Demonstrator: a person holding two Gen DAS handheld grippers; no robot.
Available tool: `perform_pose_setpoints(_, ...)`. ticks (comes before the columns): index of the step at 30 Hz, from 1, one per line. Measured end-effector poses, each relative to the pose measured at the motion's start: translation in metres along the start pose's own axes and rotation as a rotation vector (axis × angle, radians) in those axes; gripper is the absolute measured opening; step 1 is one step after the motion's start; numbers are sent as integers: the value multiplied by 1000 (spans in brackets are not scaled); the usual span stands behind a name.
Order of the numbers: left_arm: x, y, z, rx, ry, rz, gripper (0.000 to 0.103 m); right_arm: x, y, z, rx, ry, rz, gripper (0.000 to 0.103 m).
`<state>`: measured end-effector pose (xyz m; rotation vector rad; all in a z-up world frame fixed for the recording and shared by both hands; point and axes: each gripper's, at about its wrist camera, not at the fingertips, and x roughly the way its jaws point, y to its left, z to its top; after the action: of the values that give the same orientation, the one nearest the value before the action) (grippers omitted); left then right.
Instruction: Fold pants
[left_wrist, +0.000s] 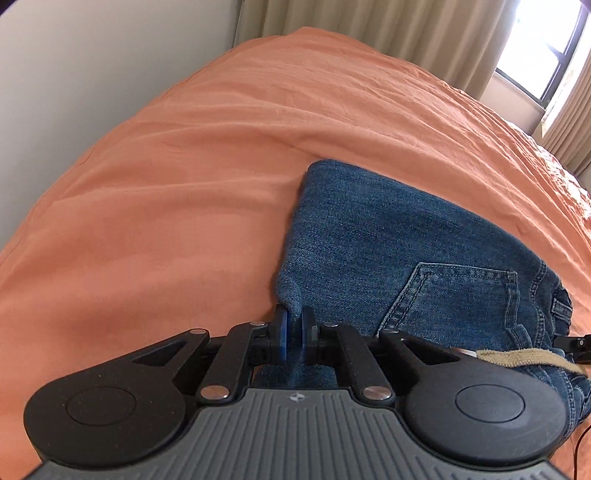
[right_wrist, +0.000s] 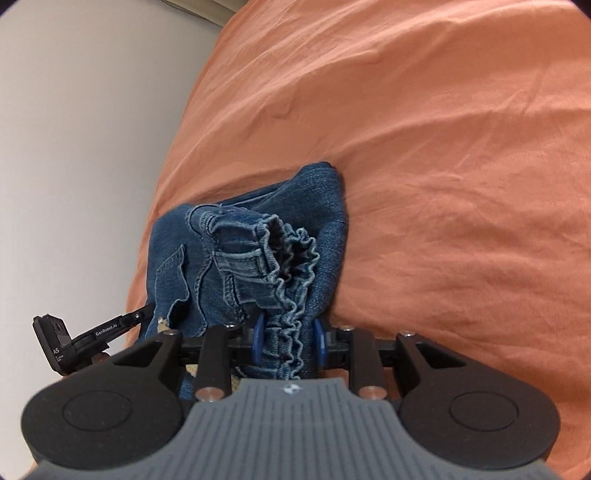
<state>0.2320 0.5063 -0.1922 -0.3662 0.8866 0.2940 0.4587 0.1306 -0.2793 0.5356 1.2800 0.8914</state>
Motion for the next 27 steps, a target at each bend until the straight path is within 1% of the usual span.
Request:
perform_pose_setpoints(1,-2,2,2,-5,2,-2,9,-2,5,-1,-22,-1,-20,26)
perform_pose_setpoints(2,-6,3,4,-12,6,3,14,-4,12,-2,-51,-5,-49,35)
perform_pose_setpoints(3,-11,3,5,-18,12,9,16,-8,20,-3,-85,-13,-76,41)
perform_pose_setpoints(5,-26,1,7,-3,3,27,17,-23,44,-10,-203,-65,-157,46)
perform_pose_setpoints(7,-46,-3,2,45,-25,41,18,-38,65,-22,-317,-121,-232,45)
perform_pose_setpoints(9,-66,-7,-8,76,-32,22,18,-51,86,-40,-431,-167,-249,42)
perform_pose_setpoints(10,-75,-10,-14,94,-45,21,18,-54,95,-50,-481,-178,-247,42)
perform_pose_setpoints(12,-88,-14,-29,123,-56,14,18,-59,110,-70,-596,-189,-255,37)
perform_pose_setpoints(14,-95,-16,-45,135,-68,11,18,-59,122,-90,-690,-193,-282,37)
perform_pose_setpoints(15,-95,-17,-50,142,-60,5,18,-57,125,-98,-715,-182,-294,37)
perform_pose_setpoints(17,-91,-15,-63,130,-32,9,18,-42,123,-101,-727,-161,-338,35)
perform_pose_setpoints(20,-77,-11,-77,124,-11,35,17,-26,110,-105,-695,-144,-408,36)
perform_pose_setpoints(21,-72,-11,-79,129,-4,40,17,-20,104,-100,-678,-138,-419,37)
perform_pose_setpoints(24,-57,-13,-79,135,18,54,16,-16,92,-94,-608,-122,-419,39)
perform_pose_setpoints(27,-52,-16,-76,137,27,71,16,-13,94,-90,-598,-101,-440,41)
